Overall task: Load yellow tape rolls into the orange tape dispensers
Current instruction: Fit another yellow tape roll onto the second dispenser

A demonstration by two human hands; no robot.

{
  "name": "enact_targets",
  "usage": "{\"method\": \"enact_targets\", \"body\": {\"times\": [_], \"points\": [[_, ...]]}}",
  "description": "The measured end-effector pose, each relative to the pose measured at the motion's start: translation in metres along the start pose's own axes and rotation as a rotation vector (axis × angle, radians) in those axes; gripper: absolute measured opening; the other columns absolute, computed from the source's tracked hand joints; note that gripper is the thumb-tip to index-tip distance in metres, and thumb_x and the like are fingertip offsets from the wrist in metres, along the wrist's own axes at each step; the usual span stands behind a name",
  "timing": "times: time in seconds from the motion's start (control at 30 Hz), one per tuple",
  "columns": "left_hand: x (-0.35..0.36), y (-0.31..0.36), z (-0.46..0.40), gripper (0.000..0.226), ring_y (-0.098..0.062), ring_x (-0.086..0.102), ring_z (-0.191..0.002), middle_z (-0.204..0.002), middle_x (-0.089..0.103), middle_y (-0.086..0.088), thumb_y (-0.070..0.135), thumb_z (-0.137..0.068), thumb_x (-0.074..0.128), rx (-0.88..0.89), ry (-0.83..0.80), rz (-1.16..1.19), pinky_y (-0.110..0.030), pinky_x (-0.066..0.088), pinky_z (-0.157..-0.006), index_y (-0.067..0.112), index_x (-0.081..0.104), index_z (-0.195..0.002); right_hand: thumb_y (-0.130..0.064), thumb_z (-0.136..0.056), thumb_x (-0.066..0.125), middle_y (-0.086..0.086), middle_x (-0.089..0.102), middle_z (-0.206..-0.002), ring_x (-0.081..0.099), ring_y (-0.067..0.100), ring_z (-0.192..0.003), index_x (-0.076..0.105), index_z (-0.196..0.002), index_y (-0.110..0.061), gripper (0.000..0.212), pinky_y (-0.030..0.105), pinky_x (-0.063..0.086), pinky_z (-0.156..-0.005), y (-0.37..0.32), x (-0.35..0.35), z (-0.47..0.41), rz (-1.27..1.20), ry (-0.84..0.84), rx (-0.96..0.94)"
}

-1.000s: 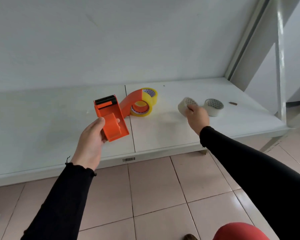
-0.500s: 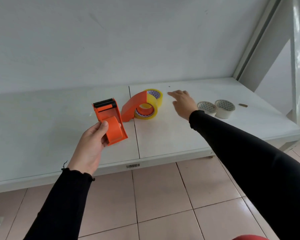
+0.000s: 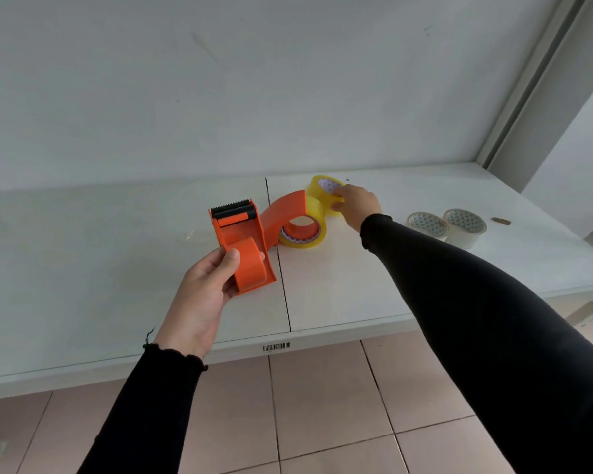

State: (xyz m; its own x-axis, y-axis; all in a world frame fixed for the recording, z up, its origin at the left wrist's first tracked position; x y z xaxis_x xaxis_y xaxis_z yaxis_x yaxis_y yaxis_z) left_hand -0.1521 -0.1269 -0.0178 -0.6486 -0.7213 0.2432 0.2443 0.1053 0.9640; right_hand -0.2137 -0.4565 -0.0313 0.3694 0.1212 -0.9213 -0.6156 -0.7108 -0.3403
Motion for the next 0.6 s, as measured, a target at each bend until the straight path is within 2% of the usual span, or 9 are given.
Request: {"method": "enact_targets", "body": {"times": [0.07,0.13,0.27,0.33,0.4,0.47,0.5,0.6], "points": [[-0.001,0.001,0.001,0.031,-0.024,0.068,-0.112,-0.119,0.074,-0.011,0.023,-0.1,0.053,0.009,0.001,0.016,-0.03,0.053,-0.085,0.01,0.066,-0.124,-0.023,-0.098,0.058,0.013,0.064,-0.125,0.062,0.037,-0.115,0.063,-0.135,-0.019,0.038,0.033,0.041,-0.084,0.003,-0.016,0.002,-0.103,0.061,0.023],[-0.002,0.002,0.003,0.028,-0.024,0.068,-0.111,-0.118,0.074,-0.011,0.023,-0.099,0.054,0.017,0.005,0.046,-0.031,0.053,-0.086,0.012,0.068,-0.121,-0.025,-0.097,0.059,0.012,0.062,-0.118,0.063,0.036,-0.104,0.065,-0.129,-0.014,0.034,0.032,0.038,-0.077,-0.001,-0.037,0.008,-0.192,0.142,0.004],[-0.002,0.008,0.011,0.023,-0.021,0.069,-0.106,-0.112,0.077,-0.004,0.023,-0.098,0.057,0.034,0.01,0.083,-0.033,0.052,-0.089,0.016,0.07,-0.115,-0.027,-0.094,0.064,0.001,0.058,-0.104,0.071,0.027,-0.082,0.068,-0.11,-0.013,0.022,0.041,0.052,-0.075,-0.032,-0.075,0.048,-0.414,0.229,-0.121],[-0.003,0.011,0.016,0.023,-0.02,0.07,-0.105,-0.112,0.077,-0.003,0.023,-0.098,0.056,0.042,0.002,0.098,-0.034,0.053,-0.092,0.016,0.07,-0.115,-0.028,-0.094,0.067,-0.004,0.057,-0.098,0.072,0.021,-0.072,0.07,-0.101,-0.017,0.014,0.043,0.055,-0.075,-0.054,-0.084,0.077,-0.53,0.196,-0.178],[-0.003,0.014,0.022,0.023,-0.018,0.071,-0.104,-0.113,0.076,-0.004,0.023,-0.098,0.056,0.047,-0.008,0.122,-0.03,0.055,-0.087,0.016,0.07,-0.115,-0.025,-0.094,0.069,-0.004,0.059,-0.096,0.07,0.014,-0.063,0.069,-0.091,-0.025,0.003,0.039,0.056,-0.069,-0.073,-0.086,0.11,-0.627,0.148,-0.219],[-0.005,0.016,0.028,0.023,-0.017,0.072,-0.103,-0.115,0.076,-0.005,0.023,-0.098,0.057,0.056,-0.012,0.137,-0.027,0.057,-0.082,0.015,0.07,-0.115,-0.02,-0.095,0.07,-0.003,0.059,-0.09,0.065,0.004,-0.054,0.065,-0.083,-0.031,0.017,0.027,0.052,-0.059,-0.091,-0.082,0.143,-0.713,0.068,-0.244],[-0.006,0.017,0.03,0.023,-0.016,0.072,-0.101,-0.115,0.076,-0.006,0.023,-0.098,0.056,0.058,-0.011,0.138,-0.025,0.058,-0.08,0.015,0.07,-0.115,-0.019,-0.095,0.07,-0.005,0.059,-0.085,0.063,0.004,-0.052,0.063,-0.081,-0.032,0.021,0.024,0.05,-0.057,-0.098,-0.078,0.156,-0.735,0.021,-0.247],[-0.007,0.016,0.037,0.024,-0.016,0.073,-0.098,-0.112,0.076,-0.006,0.024,-0.099,0.055,0.057,-0.005,0.135,-0.024,0.059,-0.076,0.013,0.07,-0.114,-0.024,-0.096,0.069,-0.014,0.059,-0.076,0.063,0.012,-0.052,0.064,-0.083,-0.029,0.015,0.032,0.051,-0.059,-0.114,-0.061,0.186,-0.746,-0.075,-0.244]]}}
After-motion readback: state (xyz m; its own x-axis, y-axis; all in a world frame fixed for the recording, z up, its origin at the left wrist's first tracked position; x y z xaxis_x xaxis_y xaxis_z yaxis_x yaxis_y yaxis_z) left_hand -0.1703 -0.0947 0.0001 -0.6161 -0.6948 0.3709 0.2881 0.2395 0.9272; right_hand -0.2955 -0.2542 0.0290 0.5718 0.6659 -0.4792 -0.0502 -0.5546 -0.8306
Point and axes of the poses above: each hand's wrist, its own z-axis away from the middle knuckle, its own x-axis out of the palm, y = z × x, the point moved 1 cm from there along -z, towards the middle knuckle
